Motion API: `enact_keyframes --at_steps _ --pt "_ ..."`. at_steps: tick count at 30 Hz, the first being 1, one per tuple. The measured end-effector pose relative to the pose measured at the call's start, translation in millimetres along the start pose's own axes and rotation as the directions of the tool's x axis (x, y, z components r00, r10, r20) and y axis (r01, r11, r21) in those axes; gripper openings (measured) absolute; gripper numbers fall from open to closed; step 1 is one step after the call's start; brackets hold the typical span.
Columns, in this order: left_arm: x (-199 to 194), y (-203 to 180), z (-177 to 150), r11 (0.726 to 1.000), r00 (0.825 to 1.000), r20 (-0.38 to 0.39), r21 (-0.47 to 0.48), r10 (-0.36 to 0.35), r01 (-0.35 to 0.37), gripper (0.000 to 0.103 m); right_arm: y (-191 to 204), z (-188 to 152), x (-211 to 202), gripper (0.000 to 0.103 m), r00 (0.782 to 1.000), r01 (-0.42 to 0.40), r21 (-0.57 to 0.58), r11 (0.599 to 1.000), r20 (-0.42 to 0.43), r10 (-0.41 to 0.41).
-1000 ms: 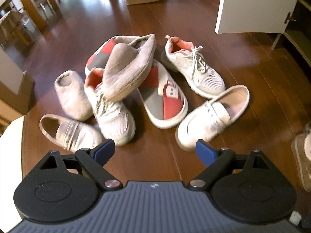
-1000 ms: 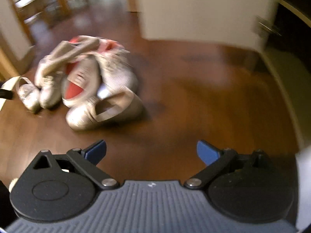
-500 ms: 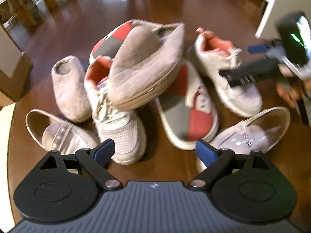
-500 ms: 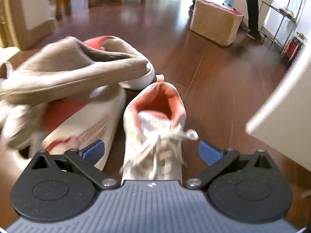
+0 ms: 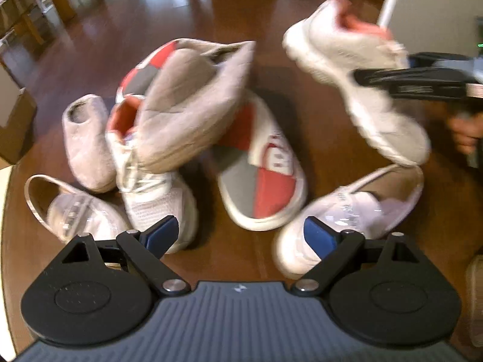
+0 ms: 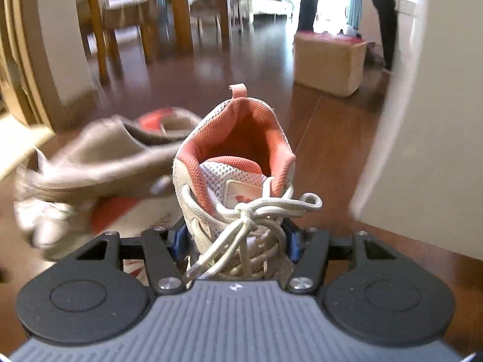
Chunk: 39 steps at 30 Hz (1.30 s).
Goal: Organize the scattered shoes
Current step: 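Grasp the white pink-lined sneaker by its heel collar with the right gripper, then carry the sneaker to the cabinet, set it down, open right gripper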
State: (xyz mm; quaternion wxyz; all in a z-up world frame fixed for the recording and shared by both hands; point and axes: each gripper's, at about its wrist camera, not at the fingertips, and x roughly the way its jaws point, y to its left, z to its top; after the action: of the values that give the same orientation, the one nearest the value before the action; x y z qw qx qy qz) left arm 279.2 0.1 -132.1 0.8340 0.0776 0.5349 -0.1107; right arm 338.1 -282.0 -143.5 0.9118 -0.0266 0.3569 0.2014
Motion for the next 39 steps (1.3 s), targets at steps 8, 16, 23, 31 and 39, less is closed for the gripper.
enact_keyframes --at_steps 8,16,23,31,39 --pt "-1.4 -75.5 -0.1 0.986 0.996 -0.006 0.14 -0.091 0.091 0.092 -103.3 -115.5 -113.9 0.058 0.949 0.221 0.039 0.974 -0.239 -0.206" --pt "14.7 -123.9 9.0 0.973 0.993 -0.034 0.2 -0.11 0.115 0.092 -173.7 -190.5 -118.5 0.058 0.882 0.423 0.122 0.898 -0.283 -0.377" --pt "23.3 -148.1 9.4 0.964 0.991 -0.052 0.229 -0.126 0.135 0.092 -183.3 -204.8 -97.0 0.066 0.89 0.408 0.14 0.902 -0.284 -0.358" --pt "21.6 -162.0 2.7 0.958 0.988 -0.074 0.247 -0.135 0.149 0.092 -180.7 -201.4 -98.5 0.086 0.877 0.441 0.111 0.891 -0.264 -0.401" --pt "-9.4 -144.9 -29.4 0.952 0.991 -0.083 0.281 -0.105 0.124 0.092 -118.0 -191.0 -195.7 0.093 0.894 0.447 0.309 0.839 -0.145 -0.423"
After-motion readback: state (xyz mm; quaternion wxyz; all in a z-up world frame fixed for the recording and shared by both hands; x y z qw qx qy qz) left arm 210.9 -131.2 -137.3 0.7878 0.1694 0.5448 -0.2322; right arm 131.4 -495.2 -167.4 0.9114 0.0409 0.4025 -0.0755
